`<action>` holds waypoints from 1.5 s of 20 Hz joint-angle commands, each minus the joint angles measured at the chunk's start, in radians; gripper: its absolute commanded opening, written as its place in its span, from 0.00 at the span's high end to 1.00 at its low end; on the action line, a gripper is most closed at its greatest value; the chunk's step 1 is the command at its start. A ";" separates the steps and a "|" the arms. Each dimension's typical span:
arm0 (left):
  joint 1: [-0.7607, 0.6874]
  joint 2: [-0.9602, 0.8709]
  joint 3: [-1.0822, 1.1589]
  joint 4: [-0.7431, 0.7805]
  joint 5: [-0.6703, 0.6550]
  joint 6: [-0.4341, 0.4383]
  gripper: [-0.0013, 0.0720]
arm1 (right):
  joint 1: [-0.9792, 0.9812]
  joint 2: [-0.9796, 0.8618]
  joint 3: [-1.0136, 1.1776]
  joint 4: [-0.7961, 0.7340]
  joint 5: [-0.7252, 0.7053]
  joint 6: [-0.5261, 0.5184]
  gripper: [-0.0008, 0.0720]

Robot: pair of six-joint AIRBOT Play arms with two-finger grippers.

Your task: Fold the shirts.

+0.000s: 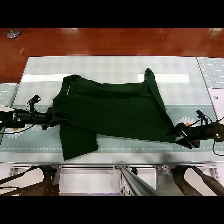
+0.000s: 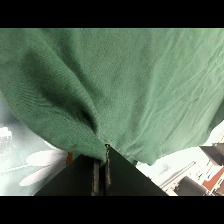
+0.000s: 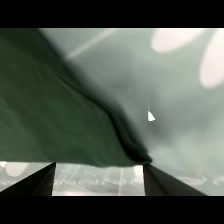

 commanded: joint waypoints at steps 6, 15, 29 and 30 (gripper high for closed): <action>-0.049 0.000 0.000 0.000 0.041 0.001 0.95 | 0.006 -0.074 0.000 0.140 -0.100 -0.039 0.23; -0.078 0.040 0.108 -0.128 0.024 0.001 0.95 | 0.169 -0.109 0.138 0.216 -0.081 -0.183 0.95; 0.089 0.396 1.236 -0.172 0.114 -0.076 0.95 | 0.248 0.003 1.648 0.044 0.040 0.002 0.95; 0.116 0.436 1.261 -0.115 0.114 -0.093 0.95 | 0.248 0.050 1.648 0.013 0.050 0.001 0.95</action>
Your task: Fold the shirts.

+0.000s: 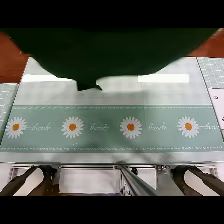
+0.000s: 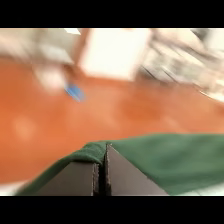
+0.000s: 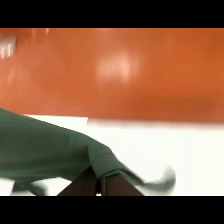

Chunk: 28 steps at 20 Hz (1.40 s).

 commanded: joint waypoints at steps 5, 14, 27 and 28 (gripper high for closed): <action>0.036 0.290 0.168 0.497 -0.018 -0.119 0.95 | 0.001 0.294 0.130 -0.223 0.120 0.029 0.95; -0.505 0.419 0.045 1.154 -0.169 -0.312 0.95 | 0.001 0.372 -0.061 -0.209 0.365 0.054 0.95; -0.506 -0.206 -0.504 1.122 0.419 -0.665 0.95 | 0.031 -0.089 -0.826 -0.048 -0.274 -0.043 0.95; -0.506 -0.263 -0.490 1.112 0.445 -0.695 0.95 | 0.043 -0.175 -0.786 -0.045 -0.304 -0.043 0.95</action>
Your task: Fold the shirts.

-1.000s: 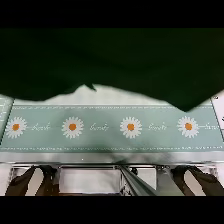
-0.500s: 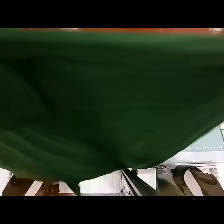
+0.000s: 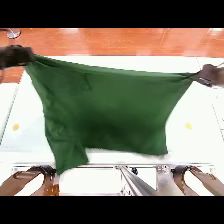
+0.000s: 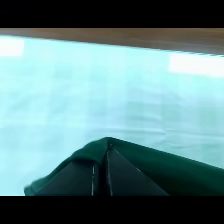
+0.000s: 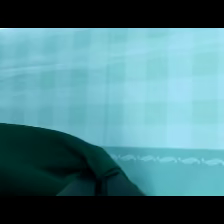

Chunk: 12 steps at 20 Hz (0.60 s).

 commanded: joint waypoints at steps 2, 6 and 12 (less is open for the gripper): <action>0.000 -0.277 0.028 -0.028 0.181 -0.171 0.95 | 0.035 -0.373 0.120 0.011 -0.222 -0.008 0.95; 0.031 -0.480 0.158 -0.163 0.107 -0.278 0.95 | 0.042 -0.635 0.334 0.051 -0.179 0.103 0.95; 0.062 -0.495 0.179 -0.217 -0.015 -0.081 0.95 | 0.032 -0.675 0.370 0.023 0.013 0.017 0.95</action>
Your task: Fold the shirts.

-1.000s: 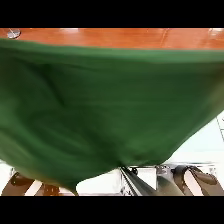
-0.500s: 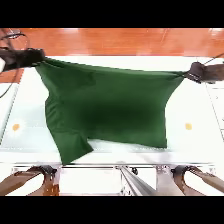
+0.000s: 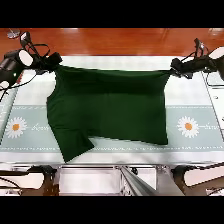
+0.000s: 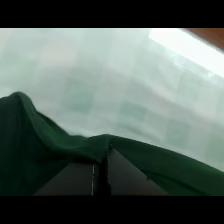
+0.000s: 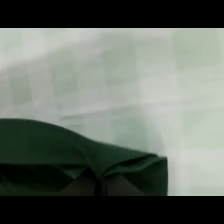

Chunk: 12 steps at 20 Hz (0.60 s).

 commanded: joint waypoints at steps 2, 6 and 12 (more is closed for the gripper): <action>0.049 -0.016 0.012 -0.038 -0.219 0.166 0.95 | -0.029 -0.028 0.022 -0.022 0.260 -0.053 0.95; 0.061 -0.042 -0.068 -0.037 -0.358 0.323 0.95 | 0.011 -0.028 -0.092 -0.124 0.343 -0.094 0.95; 0.080 -0.084 -0.077 -0.035 -0.481 0.328 0.31 | 0.018 -0.027 -0.160 -0.142 0.306 0.006 0.13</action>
